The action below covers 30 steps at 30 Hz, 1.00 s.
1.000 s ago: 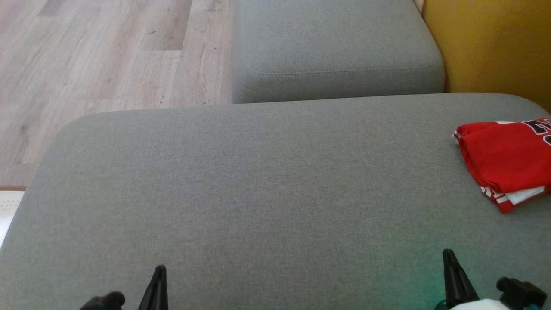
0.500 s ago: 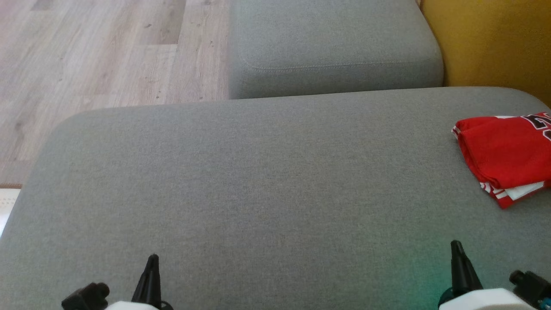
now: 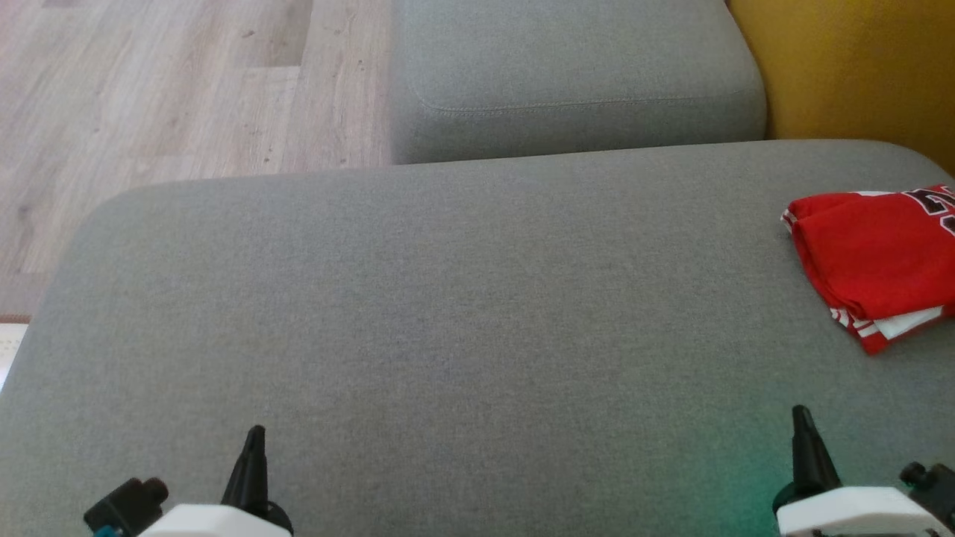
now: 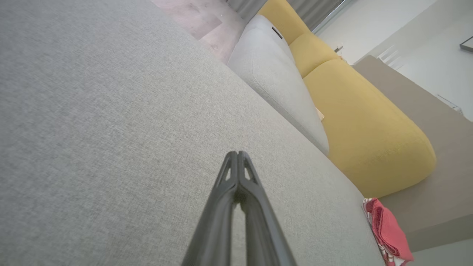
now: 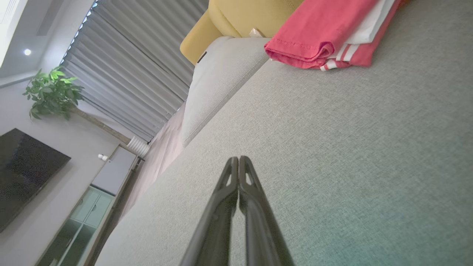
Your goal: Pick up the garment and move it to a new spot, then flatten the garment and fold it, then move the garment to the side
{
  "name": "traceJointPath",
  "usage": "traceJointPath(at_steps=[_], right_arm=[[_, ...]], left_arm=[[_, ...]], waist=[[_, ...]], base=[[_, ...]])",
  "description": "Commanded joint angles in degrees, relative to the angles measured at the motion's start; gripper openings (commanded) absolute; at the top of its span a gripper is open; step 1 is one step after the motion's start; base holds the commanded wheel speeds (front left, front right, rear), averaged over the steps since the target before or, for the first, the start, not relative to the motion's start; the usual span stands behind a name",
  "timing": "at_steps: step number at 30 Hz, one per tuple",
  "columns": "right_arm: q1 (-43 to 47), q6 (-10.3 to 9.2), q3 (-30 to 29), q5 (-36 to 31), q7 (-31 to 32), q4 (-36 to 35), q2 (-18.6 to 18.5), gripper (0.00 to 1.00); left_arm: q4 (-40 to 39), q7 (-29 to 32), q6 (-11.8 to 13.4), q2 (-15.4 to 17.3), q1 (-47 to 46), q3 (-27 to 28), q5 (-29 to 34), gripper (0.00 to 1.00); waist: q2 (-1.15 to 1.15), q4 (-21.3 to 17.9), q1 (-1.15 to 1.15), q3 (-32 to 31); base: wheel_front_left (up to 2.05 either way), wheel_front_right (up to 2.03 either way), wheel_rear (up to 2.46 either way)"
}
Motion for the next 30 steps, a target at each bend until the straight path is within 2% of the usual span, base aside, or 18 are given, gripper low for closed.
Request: traceJointPath(at_steps=[1, 30], right_arm=[[-4.0, -0.03, 0.0, 1.6, 0.3, -2.2, -0.1, 0.0], [-8.2, -0.04, -2.3, 21.0, 5.1, -2.9, 0.1, 0.0]], left_arm=[[-1.5, 0.3, -0.4, 0.8, -3.5, 1.4, -1.6, 0.0], [0.4, 4.9, -3.6, 0.8, -9.0, 5.6, -22.1, 0.0]], waist=[[0.0, 0.0, 0.0, 0.1], [0.0, -1.0, 0.0, 2.2]], base=[[0.0, 0.0, 0.0], [0.0, 0.0, 0.0]])
